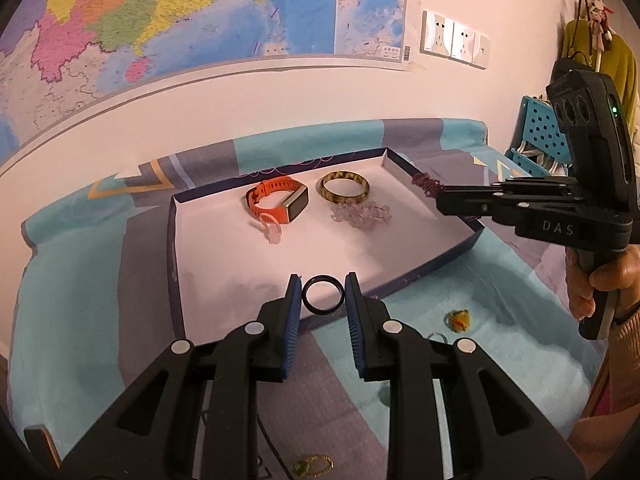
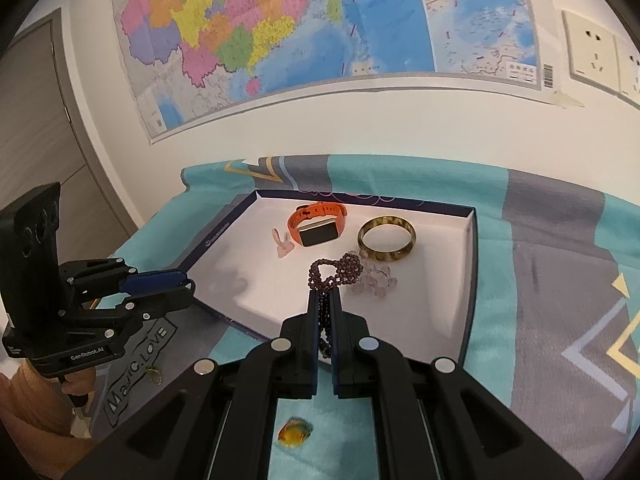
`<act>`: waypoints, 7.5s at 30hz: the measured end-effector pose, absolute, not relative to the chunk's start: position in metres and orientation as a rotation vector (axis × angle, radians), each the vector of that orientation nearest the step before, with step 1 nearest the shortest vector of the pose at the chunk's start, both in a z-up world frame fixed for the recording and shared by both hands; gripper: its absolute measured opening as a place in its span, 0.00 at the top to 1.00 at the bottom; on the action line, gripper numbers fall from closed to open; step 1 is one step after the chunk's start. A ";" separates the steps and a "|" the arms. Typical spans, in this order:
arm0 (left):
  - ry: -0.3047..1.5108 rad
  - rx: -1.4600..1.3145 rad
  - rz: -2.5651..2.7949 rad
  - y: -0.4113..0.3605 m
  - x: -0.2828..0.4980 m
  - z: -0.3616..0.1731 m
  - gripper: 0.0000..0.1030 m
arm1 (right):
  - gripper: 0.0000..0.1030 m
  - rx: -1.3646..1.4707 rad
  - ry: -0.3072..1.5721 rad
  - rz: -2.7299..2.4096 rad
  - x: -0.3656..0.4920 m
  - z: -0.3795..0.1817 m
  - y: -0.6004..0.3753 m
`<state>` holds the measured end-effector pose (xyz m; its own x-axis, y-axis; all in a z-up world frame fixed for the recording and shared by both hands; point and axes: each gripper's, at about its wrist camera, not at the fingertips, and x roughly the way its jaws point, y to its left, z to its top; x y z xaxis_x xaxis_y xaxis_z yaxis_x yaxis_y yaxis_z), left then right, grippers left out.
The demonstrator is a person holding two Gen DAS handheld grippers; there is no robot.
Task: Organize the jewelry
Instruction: 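Carry the black ring and beaded necklace into the navy box and release both, then move the left tool to the green ring while the right tool moves to the amber ring, then grasp the green ring with the left tool while the right tool grasps the amber ring, then carry the green ring and amber ring into the box and release both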
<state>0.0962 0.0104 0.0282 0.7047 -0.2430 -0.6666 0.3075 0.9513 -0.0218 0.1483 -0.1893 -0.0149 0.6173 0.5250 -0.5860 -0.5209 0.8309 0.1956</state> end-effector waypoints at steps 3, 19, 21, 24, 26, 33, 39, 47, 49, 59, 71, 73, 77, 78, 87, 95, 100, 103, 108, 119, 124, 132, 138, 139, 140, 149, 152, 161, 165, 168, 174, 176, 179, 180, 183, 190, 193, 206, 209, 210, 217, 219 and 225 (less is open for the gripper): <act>0.731 0.099 -0.302 0.010 0.104 0.028 0.78 | 0.97 -0.002 0.688 0.602 0.156 -0.018 -0.184; 0.800 0.066 -0.300 0.006 0.152 0.013 0.78 | 0.97 -0.048 0.746 0.578 0.195 -0.033 -0.164; 0.812 0.064 -0.297 0.004 0.157 0.010 0.78 | 0.97 -0.049 0.754 0.574 0.199 -0.035 -0.162; 0.828 0.063 -0.292 0.003 0.163 0.005 0.78 | 0.97 -0.052 0.766 0.573 0.204 -0.038 -0.159; 0.838 0.062 -0.287 0.002 0.169 0.002 0.78 | 0.97 -0.055 0.772 0.575 0.206 -0.040 -0.156; 0.879 0.061 -0.271 -0.001 0.187 -0.008 0.78 | 0.97 -0.067 0.790 0.574 0.214 -0.048 -0.147; 0.910 0.063 -0.259 -0.005 0.199 -0.016 0.78 | 0.96 -0.074 0.796 0.562 0.221 -0.051 -0.145; 0.949 0.038 -0.263 -0.008 0.212 -0.020 0.78 | 0.92 -0.071 0.791 0.548 0.224 -0.051 -0.144; 0.951 0.029 -0.264 -0.007 0.213 -0.020 0.78 | 0.91 -0.062 0.789 0.544 0.223 -0.051 -0.146; 0.868 0.041 -0.263 0.002 0.187 0.000 0.66 | 0.82 -0.025 0.739 0.563 0.201 -0.036 -0.161; 0.757 0.020 -0.285 0.026 0.115 0.030 0.57 | 0.72 -0.023 0.706 0.623 0.133 -0.028 -0.183; 0.755 0.020 -0.282 0.029 0.105 0.029 0.56 | 0.71 -0.035 0.713 0.622 0.123 -0.033 -0.184; 0.754 0.016 -0.269 0.037 0.084 0.024 0.54 | 0.67 -0.039 0.743 0.621 0.106 -0.046 -0.188; 0.757 0.012 -0.267 0.039 0.080 0.022 0.54 | 0.66 -0.037 0.750 0.618 0.104 -0.049 -0.189; 0.789 -0.030 -0.253 0.059 0.050 0.008 0.54 | 0.64 0.017 0.803 0.605 0.087 -0.072 -0.199; 0.832 -0.034 -0.317 0.045 0.031 -0.008 0.51 | 0.61 0.014 0.808 0.600 0.083 -0.075 -0.197; 0.853 -0.008 -0.377 0.021 0.030 -0.015 0.50 | 0.61 -0.011 0.811 0.595 0.083 -0.076 -0.190; 0.860 0.016 -0.408 0.007 0.030 -0.018 0.50 | 0.61 -0.018 0.812 0.593 0.083 -0.077 -0.187; 0.879 0.044 -0.423 -0.010 0.036 -0.023 0.51 | 0.61 -0.022 0.822 0.600 0.084 -0.079 -0.183; 0.907 0.057 -0.404 -0.024 0.051 -0.032 0.61 | 0.61 -0.025 0.837 0.608 0.086 -0.081 -0.180; 0.901 0.074 -0.365 -0.022 0.050 -0.032 0.73 | 0.66 -0.029 0.837 0.599 0.086 -0.081 -0.180; 0.896 0.065 -0.349 -0.020 0.048 -0.031 0.78 | 0.76 -0.047 0.837 0.579 0.088 -0.081 -0.179; 0.894 0.046 -0.353 -0.018 0.047 -0.030 0.79 | 0.83 -0.075 0.834 0.563 0.088 -0.082 -0.176; 0.894 0.043 -0.354 -0.018 0.047 -0.030 0.79 | 0.83 -0.074 0.833 0.562 0.088 -0.082 -0.177; 0.895 0.039 -0.355 -0.018 0.047 -0.030 0.79 | 0.83 -0.074 0.833 0.562 0.088 -0.082 -0.177; 0.885 0.024 -0.358 -0.017 0.045 -0.026 0.79 | 0.83 -0.051 0.817 0.554 0.086 -0.079 -0.182; 0.882 0.025 -0.359 -0.016 0.044 -0.025 0.79 | 0.83 -0.045 0.813 0.558 0.084 -0.078 -0.184; 0.878 0.023 -0.359 -0.017 0.043 -0.023 0.79 | 0.83 -0.021 0.808 0.573 0.081 -0.076 -0.186; 0.876 0.021 -0.360 -0.016 0.043 -0.022 0.79 | 0.83 -0.019 0.803 0.574 0.080 -0.073 -0.186; 0.873 0.017 -0.361 -0.015 0.043 -0.021 0.79 | 0.83 -0.019 0.794 0.574 0.079 -0.072 -0.186; 0.861 0.010 -0.364 -0.014 0.041 -0.017 0.79 | 0.83 -0.017 0.781 0.580 0.078 -0.067 -0.185; 0.857 0.005 -0.367 -0.013 0.041 -0.015 0.79 | 0.83 -0.015 0.777 0.582 0.078 -0.066 -0.186; 0.849 -0.001 -0.369 -0.012 0.041 -0.012 0.79 | 0.83 -0.013 0.769 0.582 0.078 -0.063 -0.187; 0.846 -0.002 -0.370 -0.011 0.041 -0.011 0.79 | 0.83 -0.012 0.766 0.583 0.078 -0.062 -0.188; 0.836 -0.003 -0.367 -0.009 0.041 -0.007 0.79 | 0.83 -0.010 0.757 0.583 0.078 -0.059 -0.189; 0.818 -0.003 -0.367 -0.007 0.044 0.001 0.79 | 0.83 -0.019 0.740 0.589 0.081 -0.052 -0.186; 0.806 0.004 -0.365 -0.007 0.046 0.005 0.79 | 0.83 -0.027 0.730 0.591 0.082 -0.048 -0.185; 0.770 0.017 -0.353 -0.005 0.059 0.018 0.79 | 0.83 -0.043 0.699 0.588 0.095 -0.034 -0.183; 0.764 0.016 -0.349 -0.004 0.065 0.021 0.79 | 0.83 -0.043 0.694 0.589 0.099 -0.032 -0.182; 0.762 0.018 -0.347 -0.004 0.066 0.021 0.79 | 0.83 -0.042 0.692 0.590 0.100 -0.030 -0.182; 0.744 0.029 -0.337 -0.004 0.079 0.028 0.79 | 0.83 -0.047 0.685 0.585 0.114 -0.027 -0.179; 0.742 0.029 -0.333 -0.003 0.084 0.030 0.79 | 0.83 -0.048 0.686 0.583 0.118 -0.027 -0.178; 0.748 0.024 -0.320 -0.001 0.099 0.030 0.79 | 0.83 -0.050 0.689 0.582 0.133 -0.026 -0.174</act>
<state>0.0991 -0.0005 0.0299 0.6871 -0.2770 -0.6717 0.2941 0.9514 -0.0915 0.1331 -0.1740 -0.0261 0.6206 0.4898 -0.6123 -0.5217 0.8409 0.1439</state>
